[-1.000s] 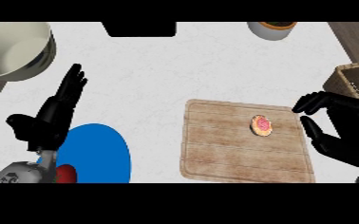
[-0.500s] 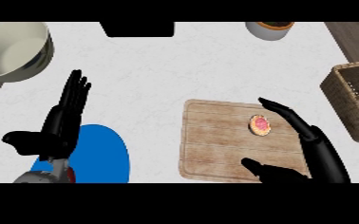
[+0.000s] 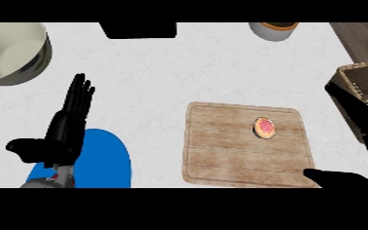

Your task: Pick the cupcake from the cutting board and place it in the basket

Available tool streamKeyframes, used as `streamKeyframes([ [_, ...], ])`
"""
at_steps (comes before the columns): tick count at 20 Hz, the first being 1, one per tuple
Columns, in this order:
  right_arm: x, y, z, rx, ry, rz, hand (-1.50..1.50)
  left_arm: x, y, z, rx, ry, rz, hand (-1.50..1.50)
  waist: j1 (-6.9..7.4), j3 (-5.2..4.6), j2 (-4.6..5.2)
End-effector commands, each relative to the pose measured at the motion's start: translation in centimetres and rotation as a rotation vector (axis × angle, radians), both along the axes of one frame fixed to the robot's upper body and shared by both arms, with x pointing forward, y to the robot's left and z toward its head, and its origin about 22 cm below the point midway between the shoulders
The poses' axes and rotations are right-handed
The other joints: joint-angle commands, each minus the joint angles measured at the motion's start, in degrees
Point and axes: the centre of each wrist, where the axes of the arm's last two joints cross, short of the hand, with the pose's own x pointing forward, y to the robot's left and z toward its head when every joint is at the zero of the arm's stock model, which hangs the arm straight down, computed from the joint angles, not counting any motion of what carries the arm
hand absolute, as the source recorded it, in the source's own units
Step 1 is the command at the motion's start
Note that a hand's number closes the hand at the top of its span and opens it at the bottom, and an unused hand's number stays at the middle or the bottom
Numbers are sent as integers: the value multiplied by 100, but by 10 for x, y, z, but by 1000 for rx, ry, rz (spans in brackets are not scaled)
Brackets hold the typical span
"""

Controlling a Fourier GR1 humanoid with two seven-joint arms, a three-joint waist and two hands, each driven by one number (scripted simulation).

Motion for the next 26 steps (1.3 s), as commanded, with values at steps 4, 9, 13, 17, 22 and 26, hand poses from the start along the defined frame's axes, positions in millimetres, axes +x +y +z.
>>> streamKeyframes([
  [4, -17, 17, 62, -177, 271, 34, -150, -5, -8, 4, -9, -18, -6, 0, 176, 37, 36],
  [9, -6, 34, 98, -133, 340, 46, -150, 4, -16, 5, -19, -7, -23, 0, 222, 41, 63],
  [13, -5, 45, 80, -184, 367, 10, -150, 7, -5, 3, -8, -18, -15, 0, 180, 46, 56],
  [17, 20, 50, 67, -242, 387, -49, -150, -1, -19, 2, -14, -9, -28, 0, 239, 47, 61],
  [22, 23, 40, 40, -221, 432, -37, -150, -2, -15, -1, -14, -10, -28, 0, 157, 56, 51],
  [26, 25, 41, 23, -187, 414, -46, -150, 2, -3, 3, -18, -20, -41, 0, 143, 56, 50],
])
